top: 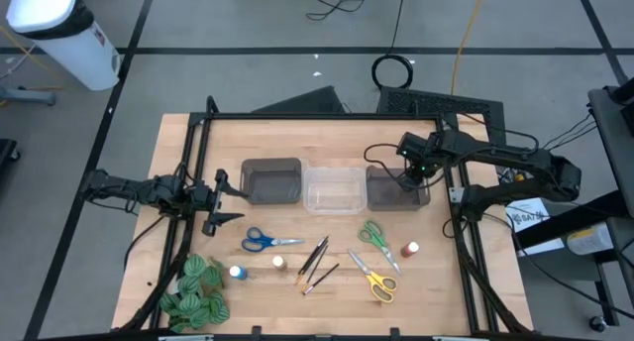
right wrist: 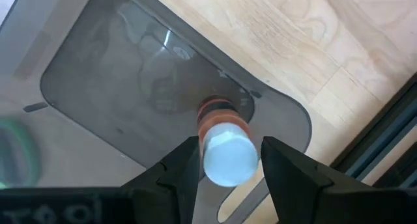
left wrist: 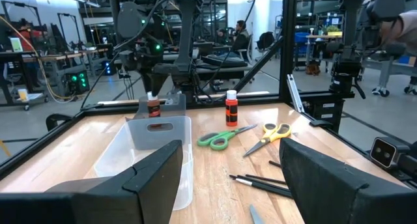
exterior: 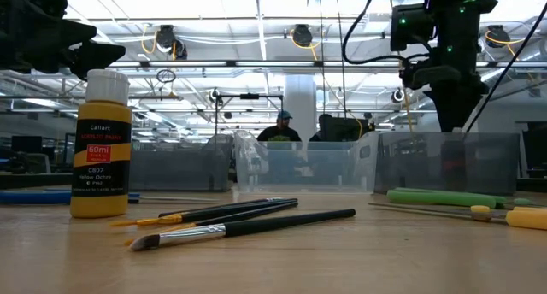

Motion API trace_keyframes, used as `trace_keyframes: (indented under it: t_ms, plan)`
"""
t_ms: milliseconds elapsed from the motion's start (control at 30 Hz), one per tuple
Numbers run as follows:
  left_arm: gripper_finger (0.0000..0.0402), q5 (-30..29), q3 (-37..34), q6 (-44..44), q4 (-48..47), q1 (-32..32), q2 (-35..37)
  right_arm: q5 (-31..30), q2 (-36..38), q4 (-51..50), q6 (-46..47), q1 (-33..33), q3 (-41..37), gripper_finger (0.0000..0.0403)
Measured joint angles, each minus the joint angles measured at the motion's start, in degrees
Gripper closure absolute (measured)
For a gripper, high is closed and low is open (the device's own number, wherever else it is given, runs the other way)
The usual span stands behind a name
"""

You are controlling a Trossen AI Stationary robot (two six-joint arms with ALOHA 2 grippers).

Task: Pick & Place Paint Supplies
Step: Put the brown paint bottle into the right black bin, then put the orange paint bottle into the right black bin

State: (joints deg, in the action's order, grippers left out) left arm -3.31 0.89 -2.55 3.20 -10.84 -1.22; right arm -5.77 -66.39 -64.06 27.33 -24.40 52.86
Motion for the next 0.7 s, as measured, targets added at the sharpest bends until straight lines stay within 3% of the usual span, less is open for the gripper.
trace_keyframes:
  t_ms: [333, 500, 600, 700]
  plan:
    - [0.0133, 0.0, -0.01, 0.0, 0.0, 0.01, 0.0, -0.01, 6.77, -0.32, 0.62, 0.0, 0.02, 0.0248]
    - [0.0133, -0.01, -0.01, 0.0, 0.0, 0.0, -0.01, 0.03, 13.2, 0.17, 6.6, 1.65, 0.02, 0.0253]
    - [0.0133, 0.0, 0.0, 0.0, -0.01, -0.01, 0.01, -0.14, 18.04, 9.33, 7.98, 8.86, -0.27, 0.0256]
    - [0.0133, 0.0, -0.02, 0.0, 0.0, 0.01, 0.01, -0.16, 23.06, 26.19, 6.13, 18.17, -2.9, 0.0257]
